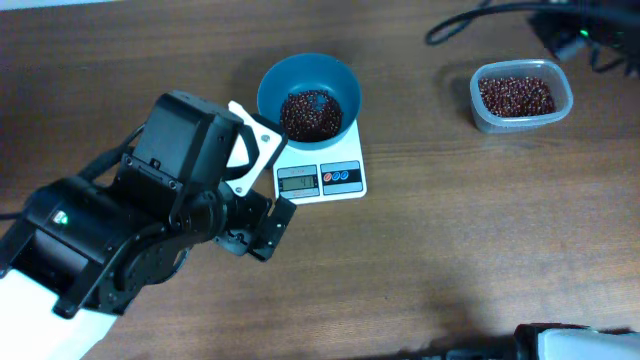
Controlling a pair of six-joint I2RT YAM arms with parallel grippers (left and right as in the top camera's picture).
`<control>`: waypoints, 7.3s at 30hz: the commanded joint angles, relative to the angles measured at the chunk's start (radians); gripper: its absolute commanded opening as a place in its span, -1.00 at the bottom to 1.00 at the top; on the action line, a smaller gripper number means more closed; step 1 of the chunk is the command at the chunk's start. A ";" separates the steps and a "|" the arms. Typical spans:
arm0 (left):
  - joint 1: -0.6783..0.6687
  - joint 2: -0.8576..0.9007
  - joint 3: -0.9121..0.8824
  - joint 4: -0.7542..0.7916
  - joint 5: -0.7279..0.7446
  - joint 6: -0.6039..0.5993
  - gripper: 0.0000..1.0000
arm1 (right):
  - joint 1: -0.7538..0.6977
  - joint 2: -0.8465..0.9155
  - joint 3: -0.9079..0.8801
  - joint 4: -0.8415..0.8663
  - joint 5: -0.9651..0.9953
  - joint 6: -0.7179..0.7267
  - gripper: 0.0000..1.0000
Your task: Scoop item into bowl and weigh 50g on scale
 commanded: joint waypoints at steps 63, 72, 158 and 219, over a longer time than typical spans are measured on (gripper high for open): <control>0.005 -0.002 0.022 0.002 -0.006 0.008 0.98 | 0.062 0.375 0.203 -0.349 -1.049 0.357 -0.92; 0.005 -0.002 0.022 0.002 -0.007 0.008 0.98 | 0.188 0.375 0.229 -0.231 -1.049 0.462 -0.92; 0.005 -0.002 0.022 0.002 -0.007 0.008 0.98 | -0.566 0.511 -0.104 -0.246 -0.815 0.224 -0.92; 0.005 -0.002 0.022 0.002 -0.006 0.008 0.98 | -0.379 0.492 0.106 -0.330 -0.429 0.405 -0.92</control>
